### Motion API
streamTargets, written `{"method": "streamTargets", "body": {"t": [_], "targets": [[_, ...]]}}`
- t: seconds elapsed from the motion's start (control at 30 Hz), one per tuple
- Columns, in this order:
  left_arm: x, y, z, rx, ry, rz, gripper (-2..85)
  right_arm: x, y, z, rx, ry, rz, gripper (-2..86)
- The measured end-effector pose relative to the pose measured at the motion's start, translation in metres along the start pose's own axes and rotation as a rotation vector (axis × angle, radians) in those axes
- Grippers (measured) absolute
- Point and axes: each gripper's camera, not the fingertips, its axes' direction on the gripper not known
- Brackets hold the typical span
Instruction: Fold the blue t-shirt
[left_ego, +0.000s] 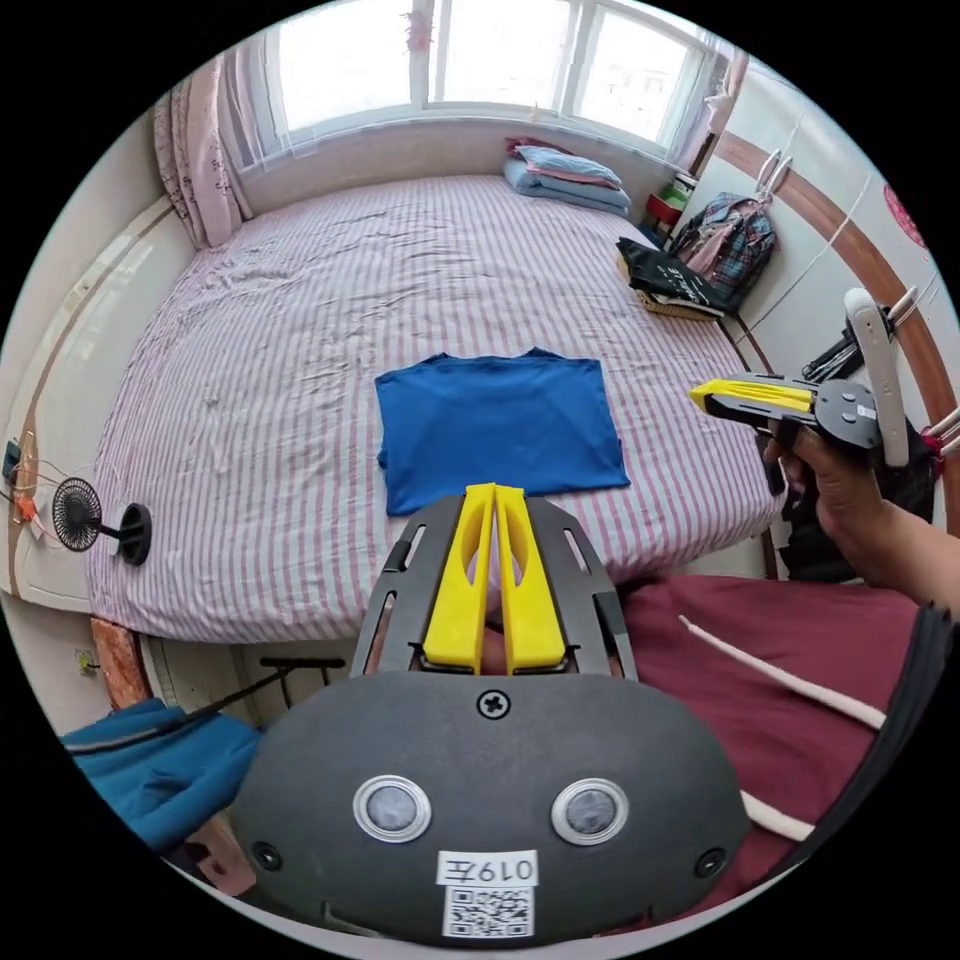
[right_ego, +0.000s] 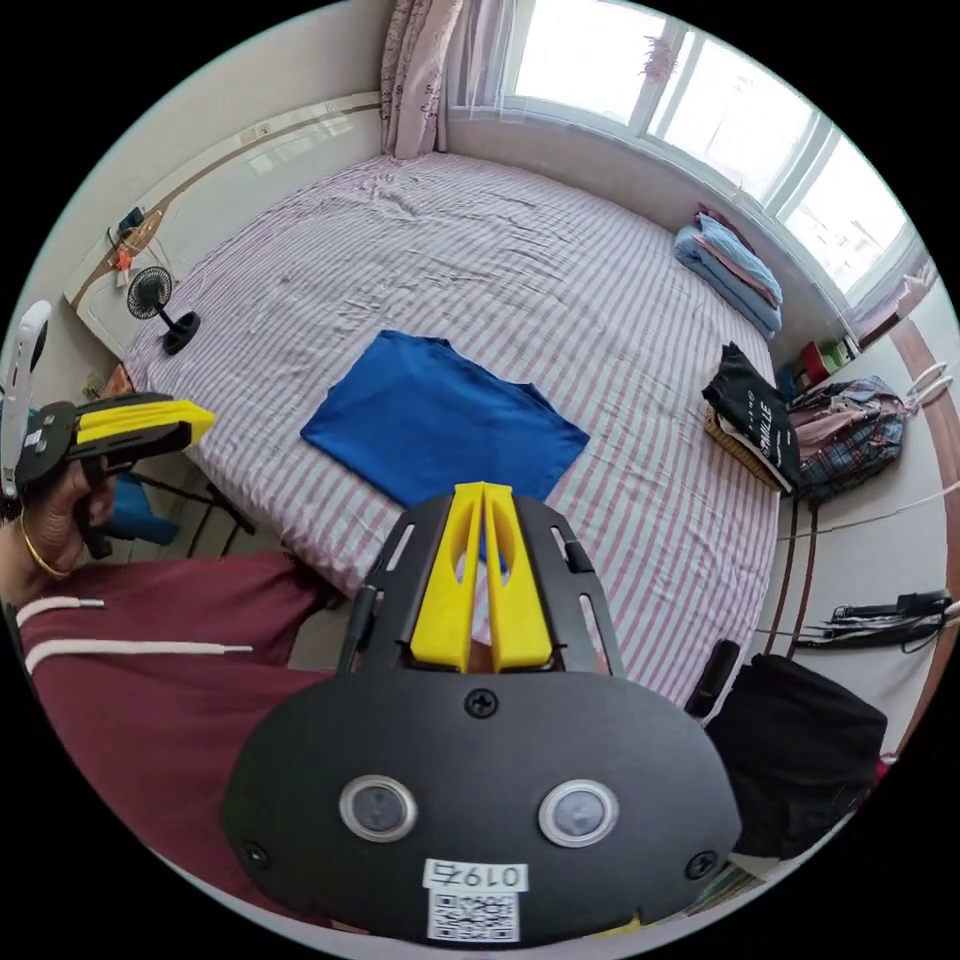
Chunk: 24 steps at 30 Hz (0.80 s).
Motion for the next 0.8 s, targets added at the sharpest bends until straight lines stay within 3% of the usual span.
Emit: {"method": "streamTargets", "body": {"t": [0.17,0.3,0.5,0.8], "targets": [[-0.079,-0.025,0.006,-0.042,0.081,0.22,0.9,-0.097,-0.004,-0.005,-0.094,0.049,0.169,-0.8],[-0.141,-0.057,0.027,-0.066,0.058,0.326,1.9,-0.165,-0.01,-0.012,-0.148,0.044,0.155,-0.1],[-0.242,-0.124,0.087,-0.133,0.149,0.251,7.6,-0.248,-0.042,-0.022,-0.191,0.058,0.094,5.8],[-0.37,-0.243,0.199,-0.163,0.232,0.192,8.1,-0.413,-0.102,0.021,-0.042,0.258,-0.192,7.5]]}}
